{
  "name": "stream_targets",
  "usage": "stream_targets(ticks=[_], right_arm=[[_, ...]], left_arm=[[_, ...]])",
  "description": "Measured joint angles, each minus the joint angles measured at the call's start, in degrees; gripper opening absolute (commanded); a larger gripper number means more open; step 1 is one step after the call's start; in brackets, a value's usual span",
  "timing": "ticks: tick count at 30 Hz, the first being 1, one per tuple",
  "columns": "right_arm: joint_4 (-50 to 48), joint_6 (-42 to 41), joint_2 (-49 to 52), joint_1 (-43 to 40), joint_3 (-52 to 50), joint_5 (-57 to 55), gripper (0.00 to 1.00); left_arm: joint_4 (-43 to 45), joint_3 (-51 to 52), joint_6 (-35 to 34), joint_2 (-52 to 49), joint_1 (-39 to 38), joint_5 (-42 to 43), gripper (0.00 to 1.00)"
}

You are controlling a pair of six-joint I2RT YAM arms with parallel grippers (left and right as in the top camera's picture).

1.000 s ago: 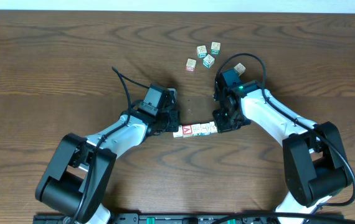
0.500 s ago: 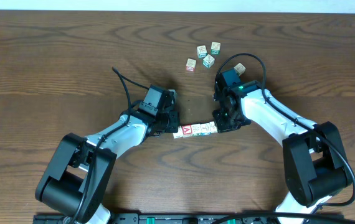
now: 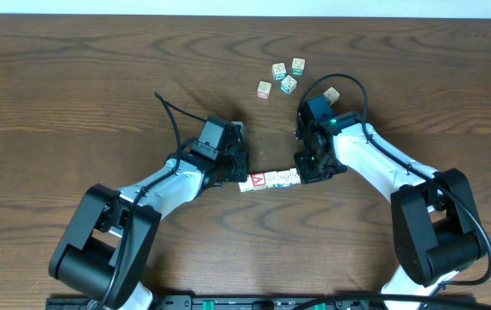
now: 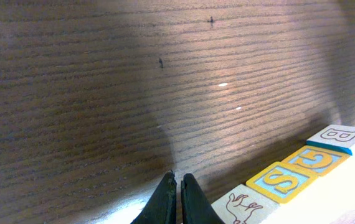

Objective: Lift 5 blocks

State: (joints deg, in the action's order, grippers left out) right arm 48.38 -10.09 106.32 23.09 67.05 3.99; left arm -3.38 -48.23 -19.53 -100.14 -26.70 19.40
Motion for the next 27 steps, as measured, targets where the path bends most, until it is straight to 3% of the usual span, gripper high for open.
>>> stream_targets(ticks=[27], right_arm=[[0.0,0.0,0.0,0.02,0.0,-0.55,0.01]], left_arm=[[0.0,0.0,0.02,0.0,-0.11,1.9,0.07]])
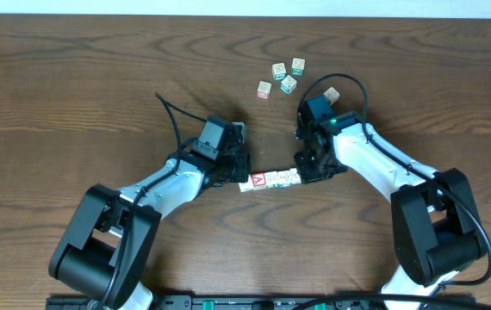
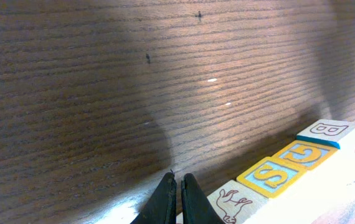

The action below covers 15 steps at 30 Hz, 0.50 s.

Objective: Lift 5 blocks

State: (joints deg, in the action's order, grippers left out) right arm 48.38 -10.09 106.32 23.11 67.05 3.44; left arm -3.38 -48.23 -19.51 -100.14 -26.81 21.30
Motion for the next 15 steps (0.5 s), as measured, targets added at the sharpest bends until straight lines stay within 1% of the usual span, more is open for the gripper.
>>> stream_targets(ticks=[15], right_arm=[[0.0,0.0,0.0,0.0,0.0,-0.26,0.01]], left_arm=[[0.0,0.0,0.02,0.0,-0.42,1.09,0.07]])
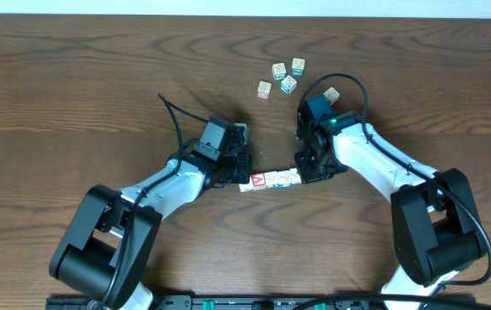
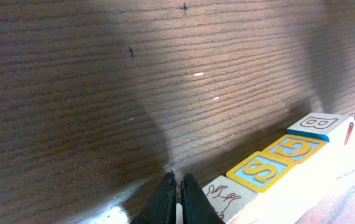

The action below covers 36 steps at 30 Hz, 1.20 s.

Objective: Lift 5 blocks

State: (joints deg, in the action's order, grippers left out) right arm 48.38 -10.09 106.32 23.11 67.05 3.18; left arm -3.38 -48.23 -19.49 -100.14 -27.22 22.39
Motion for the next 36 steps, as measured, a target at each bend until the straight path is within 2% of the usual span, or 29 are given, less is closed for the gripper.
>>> stream_targets(ticks=[36], right_arm=[[0.0,0.0,0.0,0.0,0.0,0.0,0.01]], left_arm=[[-0.02,0.0,0.0,0.0,0.0,1.27,0.07]])
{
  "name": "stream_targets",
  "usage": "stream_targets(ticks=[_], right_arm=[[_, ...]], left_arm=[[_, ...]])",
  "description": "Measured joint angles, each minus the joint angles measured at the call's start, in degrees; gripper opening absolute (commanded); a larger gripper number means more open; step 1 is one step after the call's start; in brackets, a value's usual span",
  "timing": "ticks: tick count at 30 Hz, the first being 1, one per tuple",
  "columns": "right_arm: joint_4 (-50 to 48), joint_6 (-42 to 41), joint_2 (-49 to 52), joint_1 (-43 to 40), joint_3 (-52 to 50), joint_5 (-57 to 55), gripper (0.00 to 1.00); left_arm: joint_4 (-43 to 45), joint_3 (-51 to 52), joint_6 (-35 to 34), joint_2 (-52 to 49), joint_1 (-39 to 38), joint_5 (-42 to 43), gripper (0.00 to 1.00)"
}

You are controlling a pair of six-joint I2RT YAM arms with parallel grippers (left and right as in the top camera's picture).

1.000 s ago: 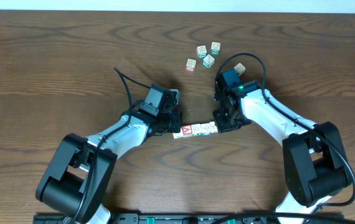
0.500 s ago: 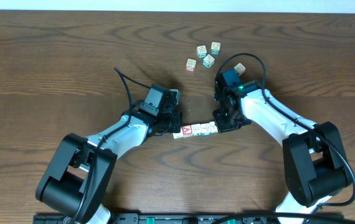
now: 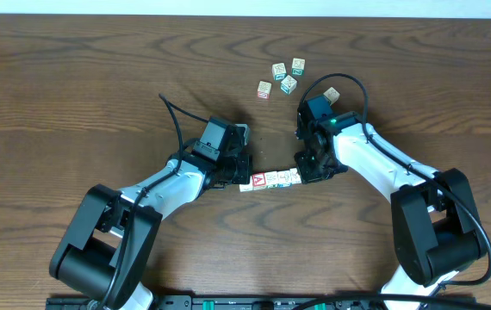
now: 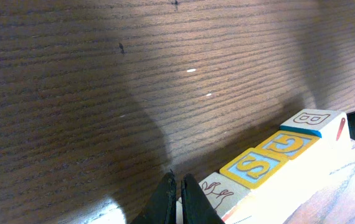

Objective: Lift 5 blocks

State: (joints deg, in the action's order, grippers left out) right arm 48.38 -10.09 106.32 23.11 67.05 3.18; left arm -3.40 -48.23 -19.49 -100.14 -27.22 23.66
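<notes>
A short row of letter blocks (image 3: 271, 179) lies end to end between my two grippers. My left gripper (image 3: 239, 181) is shut, with nothing between its fingers, and its tips (image 4: 177, 180) rest against the row's left end. The left wrist view shows a block with a line drawing (image 4: 218, 190), then S (image 4: 256, 168), G (image 4: 286, 144) and B (image 4: 310, 118), with a dark shadow on the wood below them. My right gripper (image 3: 304, 168) stands at the row's right end. Its dark tip shows beside B, and its jaws are hidden.
Several loose blocks lie at the back: a cluster (image 3: 278, 70), (image 3: 298, 65), (image 3: 289, 83), (image 3: 264, 89), and one (image 3: 332, 95) behind my right arm. The right arm's cable loops above its wrist. The brown wooden table (image 3: 73, 103) spreads all around.
In the left wrist view the table's specks have slid up and left, and the row sits a little further left. From overhead both arms and the row look almost unmoved.
At every earlier moment the row lay between my two grippers, left fingers shut at its end. Moment by moment the left wrist view shifted, the specks drifting up-left and the blocks moving left in frame. From overhead my left wrist edged slightly right.
</notes>
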Motion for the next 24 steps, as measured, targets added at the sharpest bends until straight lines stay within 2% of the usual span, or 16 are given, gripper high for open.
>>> stream_targets(ticks=[17,24], right_arm=[[0.2,0.0,0.0,0.0,0.0,-1.29,0.01],[-0.02,-0.44,0.0,-0.02,-0.28,-1.29,0.01]], left_arm=[[0.72,-0.7,0.42,0.24,4.07,-0.46,0.07],[-5.92,-1.09,2.1,0.81,5.97,-1.99,0.07]])
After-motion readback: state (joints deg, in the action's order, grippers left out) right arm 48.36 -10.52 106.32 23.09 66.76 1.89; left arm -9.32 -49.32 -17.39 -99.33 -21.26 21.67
